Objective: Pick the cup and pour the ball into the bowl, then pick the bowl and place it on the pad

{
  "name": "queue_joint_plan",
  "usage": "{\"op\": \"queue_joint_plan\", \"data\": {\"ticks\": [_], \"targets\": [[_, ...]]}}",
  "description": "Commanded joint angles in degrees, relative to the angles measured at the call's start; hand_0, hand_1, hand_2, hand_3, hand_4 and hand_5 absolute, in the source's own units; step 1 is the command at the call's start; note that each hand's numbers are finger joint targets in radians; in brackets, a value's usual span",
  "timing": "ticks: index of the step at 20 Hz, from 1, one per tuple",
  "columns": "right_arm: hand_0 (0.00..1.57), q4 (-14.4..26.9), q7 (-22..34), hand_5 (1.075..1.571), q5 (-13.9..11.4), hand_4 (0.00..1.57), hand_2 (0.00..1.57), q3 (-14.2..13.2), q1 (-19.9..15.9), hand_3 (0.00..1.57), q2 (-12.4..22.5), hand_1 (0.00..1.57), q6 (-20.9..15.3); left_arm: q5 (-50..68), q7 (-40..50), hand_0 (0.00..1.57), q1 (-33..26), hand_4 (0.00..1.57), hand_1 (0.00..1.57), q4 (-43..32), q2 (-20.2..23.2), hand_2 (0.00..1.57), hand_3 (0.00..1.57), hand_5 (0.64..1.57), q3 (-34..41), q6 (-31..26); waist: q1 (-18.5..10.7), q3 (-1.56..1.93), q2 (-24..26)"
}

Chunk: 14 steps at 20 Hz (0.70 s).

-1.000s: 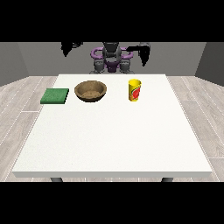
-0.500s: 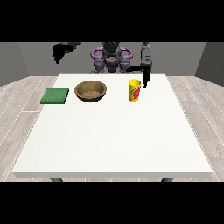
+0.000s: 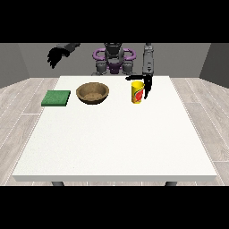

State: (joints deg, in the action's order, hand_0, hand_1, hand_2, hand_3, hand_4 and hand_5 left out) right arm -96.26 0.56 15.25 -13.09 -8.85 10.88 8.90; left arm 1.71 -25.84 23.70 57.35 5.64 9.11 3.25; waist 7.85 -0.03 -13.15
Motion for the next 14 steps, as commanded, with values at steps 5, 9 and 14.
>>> {"op": "queue_joint_plan", "data": {"ticks": [5,9,14], "targets": [[0.00,3.57,-2.95,1.566,1.49,0.68,0.00,-2.43,-0.77,0.00,1.64,0.00,2.27,1.06,-8.25,0.00,5.08,0.65,0.00,-14.05,0.99,0.00,0.00,1.535,3.48,0.15,0.85,0.01,-1.18],[0.00,-1.32,0.03,1.568,3.37,0.65,0.00,-2.40,-2.29,0.12,3.43,0.00,3.23,-3.94,-14.79,1.15,4.29,1.31,1.15,-17.33,2.78,1.57,1.57,1.475,3.47,7.49,4.32,-0.01,-4.69],[0.00,0.03,4.43,1.568,9.50,0.64,0.00,-7.64,-2.13,0.16,9.16,0.00,7.17,-4.81,-15.42,1.28,3.88,1.37,1.28,-21.07,0.90,1.57,1.57,1.457,3.79,12.44,5.63,0.01,-1.54]]}}
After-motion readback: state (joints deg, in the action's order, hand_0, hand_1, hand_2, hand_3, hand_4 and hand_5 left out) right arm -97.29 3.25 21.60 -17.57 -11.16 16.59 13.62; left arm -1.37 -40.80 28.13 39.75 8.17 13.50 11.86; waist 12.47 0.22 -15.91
